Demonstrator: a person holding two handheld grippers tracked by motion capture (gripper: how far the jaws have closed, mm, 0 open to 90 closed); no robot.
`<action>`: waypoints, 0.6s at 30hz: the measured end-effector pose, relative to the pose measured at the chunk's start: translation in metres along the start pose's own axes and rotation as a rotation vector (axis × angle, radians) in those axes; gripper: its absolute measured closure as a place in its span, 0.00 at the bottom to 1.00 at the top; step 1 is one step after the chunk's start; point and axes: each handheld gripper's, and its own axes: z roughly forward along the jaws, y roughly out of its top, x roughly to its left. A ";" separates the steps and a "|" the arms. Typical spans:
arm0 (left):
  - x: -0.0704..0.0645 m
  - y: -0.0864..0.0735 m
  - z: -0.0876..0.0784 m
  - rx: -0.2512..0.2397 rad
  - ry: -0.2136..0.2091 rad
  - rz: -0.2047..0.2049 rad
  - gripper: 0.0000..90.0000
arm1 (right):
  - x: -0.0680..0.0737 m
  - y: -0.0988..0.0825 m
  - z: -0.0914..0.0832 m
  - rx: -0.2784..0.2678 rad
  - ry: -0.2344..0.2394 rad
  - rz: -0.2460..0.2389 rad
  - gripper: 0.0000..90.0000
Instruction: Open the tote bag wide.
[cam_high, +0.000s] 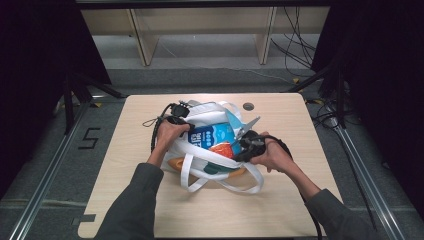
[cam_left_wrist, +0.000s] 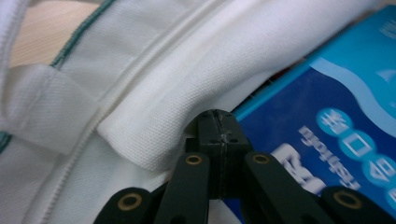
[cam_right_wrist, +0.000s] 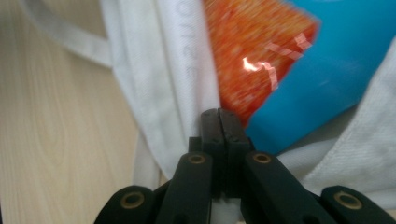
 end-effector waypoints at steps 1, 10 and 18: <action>0.005 0.000 0.002 0.013 0.016 -0.017 1.00 | 0.004 -0.003 0.002 0.008 0.001 0.013 1.00; -0.017 -0.003 -0.018 0.005 0.022 0.108 0.99 | 0.013 0.001 -0.009 -0.059 -0.021 -0.025 1.00; -0.032 -0.040 -0.038 0.170 -0.050 0.251 0.99 | -0.015 0.024 -0.018 -0.100 -0.168 0.036 1.00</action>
